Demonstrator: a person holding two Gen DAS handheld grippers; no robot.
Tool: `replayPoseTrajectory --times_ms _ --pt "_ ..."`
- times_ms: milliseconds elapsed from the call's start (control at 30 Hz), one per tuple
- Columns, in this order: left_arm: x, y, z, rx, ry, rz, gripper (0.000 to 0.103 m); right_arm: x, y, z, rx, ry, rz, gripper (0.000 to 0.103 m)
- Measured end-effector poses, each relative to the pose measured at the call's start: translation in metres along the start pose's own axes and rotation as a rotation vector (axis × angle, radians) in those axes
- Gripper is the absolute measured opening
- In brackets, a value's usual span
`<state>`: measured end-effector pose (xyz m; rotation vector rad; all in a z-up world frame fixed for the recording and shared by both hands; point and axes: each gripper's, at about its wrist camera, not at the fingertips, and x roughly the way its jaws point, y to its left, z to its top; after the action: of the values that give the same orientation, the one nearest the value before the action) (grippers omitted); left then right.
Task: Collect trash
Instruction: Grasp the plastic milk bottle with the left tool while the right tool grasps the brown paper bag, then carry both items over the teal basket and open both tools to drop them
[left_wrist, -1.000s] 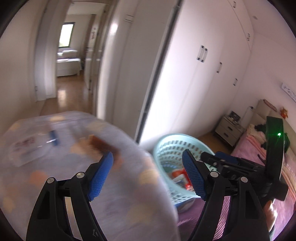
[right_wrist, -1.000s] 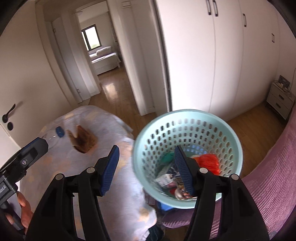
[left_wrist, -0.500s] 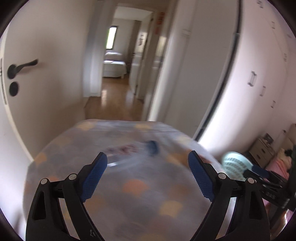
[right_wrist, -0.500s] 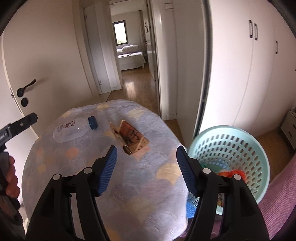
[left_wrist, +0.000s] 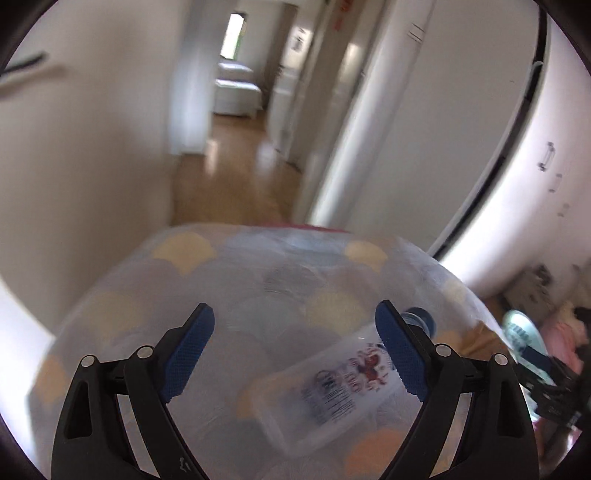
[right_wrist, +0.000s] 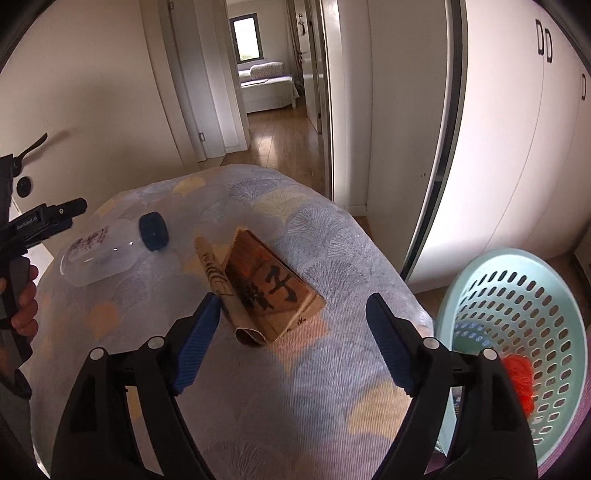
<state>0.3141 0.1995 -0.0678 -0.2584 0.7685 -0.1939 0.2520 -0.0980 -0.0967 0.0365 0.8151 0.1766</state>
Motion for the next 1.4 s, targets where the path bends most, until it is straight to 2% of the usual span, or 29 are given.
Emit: replayPoseTrajectory --times_ms 100,267,533,667,733,800,1000,1133,1400 --pt "0.011 -0.001 -0.003 0.021 0.071 -0.074 0.086 0.016 0.004 0.005 0.007 0.024 0.019 0.079" --pt "0.01 -0.02 -0.023 0.13 0.101 -0.056 0.086 0.034 0.012 0.008 -0.012 0.07 0.045 0.079" --pt "0.001 -0.043 -0.042 0.222 0.123 -0.123 0.086 0.041 0.02 0.007 -0.044 0.083 0.059 0.078" --pt "0.015 -0.055 -0.047 0.258 0.164 -0.062 0.085 0.041 0.026 0.003 -0.064 0.079 0.059 0.06" --pt "0.023 -0.058 -0.051 0.257 0.185 -0.01 0.081 0.037 0.027 0.002 -0.078 0.068 0.058 0.055" --pt "0.028 -0.06 -0.053 0.25 0.195 0.009 0.072 0.034 0.029 0.001 -0.092 0.056 0.059 0.048" --pt "0.015 -0.069 -0.058 0.243 0.182 0.115 0.055 0.012 0.038 -0.008 -0.142 -0.023 0.054 0.026" --pt "-0.011 -0.077 -0.065 0.196 0.138 0.078 0.053 -0.001 0.038 -0.013 -0.142 -0.038 0.053 0.02" --pt "-0.059 -0.119 -0.074 0.199 0.039 -0.013 0.053 -0.056 0.023 -0.018 -0.096 -0.119 0.057 0.019"
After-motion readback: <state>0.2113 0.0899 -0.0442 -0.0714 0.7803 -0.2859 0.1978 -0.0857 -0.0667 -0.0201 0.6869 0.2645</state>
